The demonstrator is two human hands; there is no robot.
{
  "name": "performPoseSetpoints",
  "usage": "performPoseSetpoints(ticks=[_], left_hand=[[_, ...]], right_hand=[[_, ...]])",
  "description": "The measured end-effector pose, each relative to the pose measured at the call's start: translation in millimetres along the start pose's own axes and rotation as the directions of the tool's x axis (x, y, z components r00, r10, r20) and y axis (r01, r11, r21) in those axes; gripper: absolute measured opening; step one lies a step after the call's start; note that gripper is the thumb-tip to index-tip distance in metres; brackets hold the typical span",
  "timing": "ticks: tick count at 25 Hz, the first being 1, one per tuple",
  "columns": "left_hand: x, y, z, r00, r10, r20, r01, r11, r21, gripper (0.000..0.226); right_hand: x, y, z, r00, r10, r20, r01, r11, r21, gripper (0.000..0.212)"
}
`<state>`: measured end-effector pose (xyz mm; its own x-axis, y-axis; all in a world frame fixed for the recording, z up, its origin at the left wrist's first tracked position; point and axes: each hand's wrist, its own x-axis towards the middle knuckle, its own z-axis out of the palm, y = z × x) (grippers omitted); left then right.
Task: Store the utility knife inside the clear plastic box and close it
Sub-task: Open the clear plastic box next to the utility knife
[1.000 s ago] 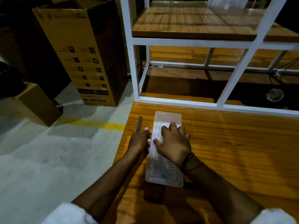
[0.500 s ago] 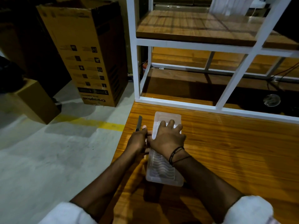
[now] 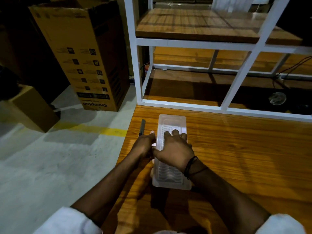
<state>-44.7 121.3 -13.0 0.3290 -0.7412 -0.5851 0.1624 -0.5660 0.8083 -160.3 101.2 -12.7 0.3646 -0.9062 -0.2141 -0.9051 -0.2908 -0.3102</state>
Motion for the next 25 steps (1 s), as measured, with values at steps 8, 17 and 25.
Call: performPoseSetpoints(ticks=[8, 17, 25], left_hand=[[-8, 6, -3, 0.996, -0.007, 0.086, 0.008, 1.000, -0.006, 0.051], [-4, 5, -3, 0.995, 0.014, 0.103, -0.019, 0.999, 0.049, 0.050], [-3, 5, 0, 0.997, 0.011, 0.075, -0.013, 0.999, 0.035, 0.048]], right_hand=[[14, -18, 0, 0.987, 0.150, -0.058, -0.156, 0.980, -0.124, 0.087], [10, -13, -2, 0.988, 0.141, -0.056, -0.146, 0.985, -0.095, 0.095], [12, -9, -4, 0.988, 0.131, -0.078, -0.133, 0.991, -0.022, 0.092]])
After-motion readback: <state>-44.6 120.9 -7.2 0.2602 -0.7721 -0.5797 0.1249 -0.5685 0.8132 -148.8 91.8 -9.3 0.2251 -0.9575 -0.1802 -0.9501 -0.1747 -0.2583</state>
